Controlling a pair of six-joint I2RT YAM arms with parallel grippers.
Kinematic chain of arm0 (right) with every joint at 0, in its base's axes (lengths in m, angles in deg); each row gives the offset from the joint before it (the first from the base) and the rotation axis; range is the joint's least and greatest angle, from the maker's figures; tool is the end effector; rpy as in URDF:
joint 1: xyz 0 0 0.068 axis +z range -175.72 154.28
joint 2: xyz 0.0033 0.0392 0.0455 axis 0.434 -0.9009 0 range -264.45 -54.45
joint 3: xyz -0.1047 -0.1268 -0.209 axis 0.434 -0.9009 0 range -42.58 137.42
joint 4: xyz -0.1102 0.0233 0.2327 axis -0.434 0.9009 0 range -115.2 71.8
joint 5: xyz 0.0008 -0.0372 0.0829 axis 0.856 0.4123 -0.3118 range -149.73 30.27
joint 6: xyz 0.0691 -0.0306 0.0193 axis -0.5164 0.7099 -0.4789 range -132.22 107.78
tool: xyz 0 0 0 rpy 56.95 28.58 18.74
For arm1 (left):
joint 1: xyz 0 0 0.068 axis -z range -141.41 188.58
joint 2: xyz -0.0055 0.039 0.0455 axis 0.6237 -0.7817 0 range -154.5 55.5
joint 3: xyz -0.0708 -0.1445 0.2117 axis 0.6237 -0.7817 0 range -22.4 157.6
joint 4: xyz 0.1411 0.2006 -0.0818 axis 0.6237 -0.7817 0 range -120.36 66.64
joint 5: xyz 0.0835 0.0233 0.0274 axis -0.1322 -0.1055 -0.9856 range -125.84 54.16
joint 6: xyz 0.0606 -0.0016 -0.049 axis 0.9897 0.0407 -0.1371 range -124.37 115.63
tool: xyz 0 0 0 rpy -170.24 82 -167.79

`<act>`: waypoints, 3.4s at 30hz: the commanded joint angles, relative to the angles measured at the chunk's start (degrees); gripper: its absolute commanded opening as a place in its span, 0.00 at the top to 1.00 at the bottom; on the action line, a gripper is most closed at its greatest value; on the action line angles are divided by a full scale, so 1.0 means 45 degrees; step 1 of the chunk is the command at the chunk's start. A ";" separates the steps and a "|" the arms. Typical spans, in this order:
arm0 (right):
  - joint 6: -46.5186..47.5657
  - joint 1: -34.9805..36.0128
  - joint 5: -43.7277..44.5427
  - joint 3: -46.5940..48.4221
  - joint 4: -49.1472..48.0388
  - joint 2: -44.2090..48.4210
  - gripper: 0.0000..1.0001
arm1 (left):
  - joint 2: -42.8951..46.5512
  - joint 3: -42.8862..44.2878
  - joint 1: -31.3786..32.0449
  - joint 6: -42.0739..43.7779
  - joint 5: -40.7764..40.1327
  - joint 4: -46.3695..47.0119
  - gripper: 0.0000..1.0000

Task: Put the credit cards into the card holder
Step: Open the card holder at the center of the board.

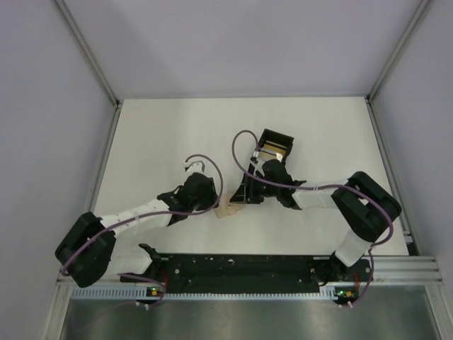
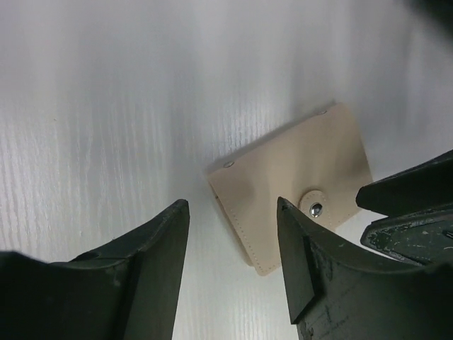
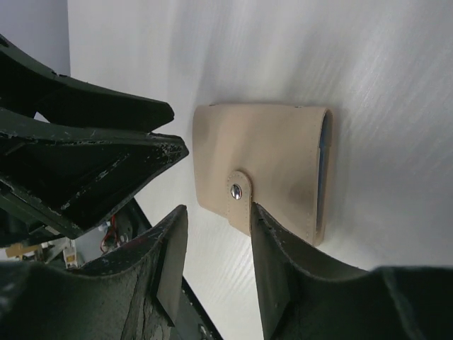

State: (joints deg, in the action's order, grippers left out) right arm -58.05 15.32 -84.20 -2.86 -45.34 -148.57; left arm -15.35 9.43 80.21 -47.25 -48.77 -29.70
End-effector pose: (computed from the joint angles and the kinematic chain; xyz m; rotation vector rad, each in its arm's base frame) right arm 0.2377 0.2436 0.1322 -0.1755 2.4206 1.2562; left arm 0.2037 -0.1610 0.1517 -0.1369 2.3803 -0.4576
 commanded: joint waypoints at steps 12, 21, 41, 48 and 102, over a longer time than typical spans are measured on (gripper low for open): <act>-0.0521 0.0196 -0.0912 -0.0215 -0.1307 -0.0841 0.57 | -0.0368 -0.0707 -0.0032 0.0582 0.1995 0.0845 0.37; -0.0617 0.0588 -0.0558 -0.0058 -0.0991 -0.1602 0.57 | -0.1013 -0.0785 -0.0032 0.0387 0.2170 0.1216 0.52; -0.1985 0.0666 -0.0696 0.0312 -0.3122 -0.2637 0.78 | -0.2303 -0.1293 0.0086 -0.0062 0.3986 0.2993 1.00; -0.0153 0.0919 -0.0069 0.0235 -0.2652 -0.2267 1.00 | -0.2809 -0.1020 0.0105 -0.0355 0.3714 0.2584 1.00; -0.6320 0.0998 0.2488 -0.1348 0.1215 0.1719 0.32 | -0.4470 0.4177 -0.2102 0.2829 0.7187 -0.1286 0.23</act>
State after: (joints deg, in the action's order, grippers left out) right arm -81.06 19.54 -72.95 -12.78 -36.20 -138.15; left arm -33.41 28.30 71.40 -35.62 -23.17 -35.26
